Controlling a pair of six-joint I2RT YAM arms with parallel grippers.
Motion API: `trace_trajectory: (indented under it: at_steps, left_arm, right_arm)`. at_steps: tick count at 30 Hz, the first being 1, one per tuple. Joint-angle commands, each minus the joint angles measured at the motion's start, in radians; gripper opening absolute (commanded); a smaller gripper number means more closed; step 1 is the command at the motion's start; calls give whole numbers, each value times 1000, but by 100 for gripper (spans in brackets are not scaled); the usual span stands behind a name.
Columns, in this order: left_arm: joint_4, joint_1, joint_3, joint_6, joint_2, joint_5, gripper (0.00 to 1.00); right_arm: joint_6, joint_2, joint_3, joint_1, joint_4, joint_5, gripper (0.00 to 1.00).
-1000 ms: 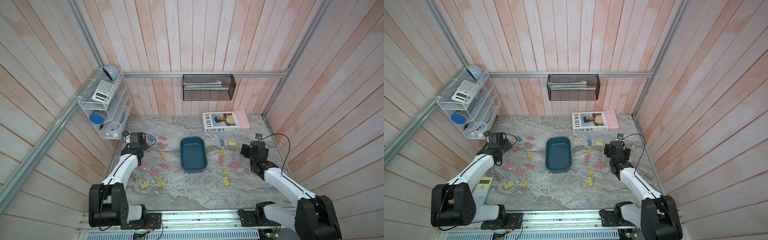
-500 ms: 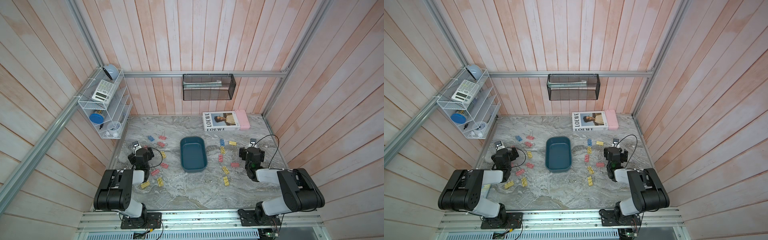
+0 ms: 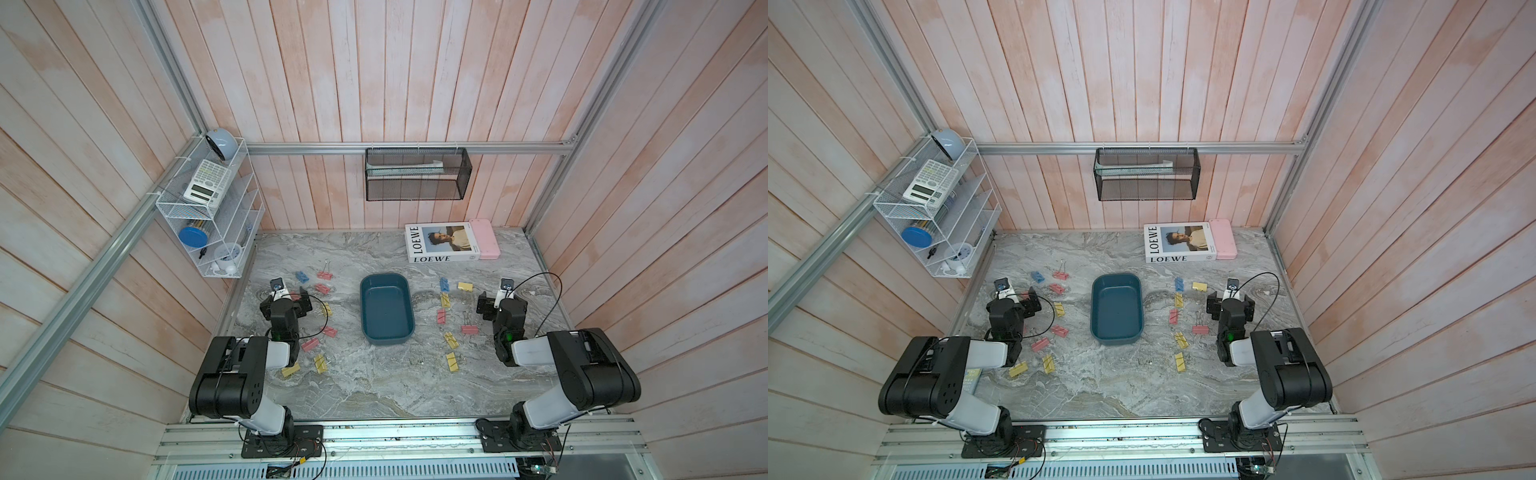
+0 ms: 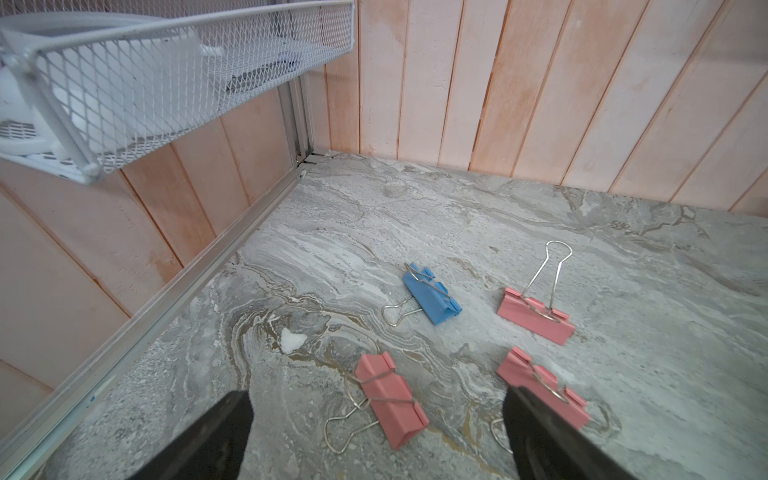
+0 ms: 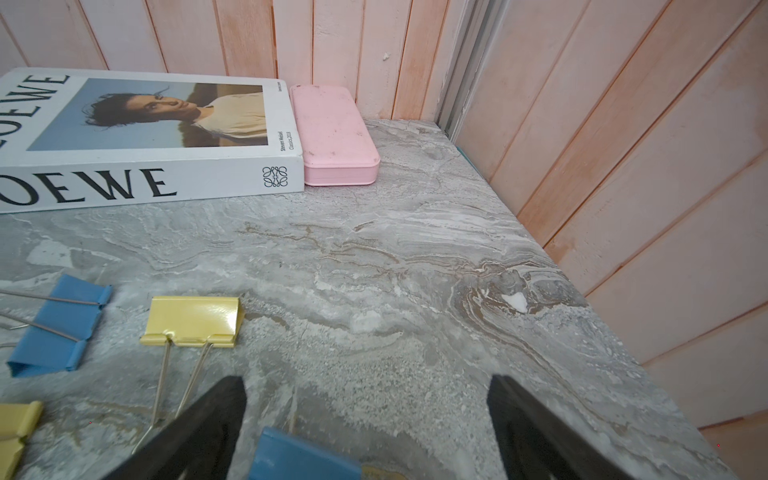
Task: Take out the binder clips from the storage box
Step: Reset both arms
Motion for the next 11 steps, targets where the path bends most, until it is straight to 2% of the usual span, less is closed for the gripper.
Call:
trace_trajectory:
  at_steps: [1, 11]
  left_arm:
    - [23, 0, 13, 14, 9, 18, 100]
    - [24, 0, 9, 14, 8, 16, 100]
  right_arm:
    - [-4, 6, 6, -5, 31, -15, 98]
    - [5, 5, 20, -20, 1, -40, 98]
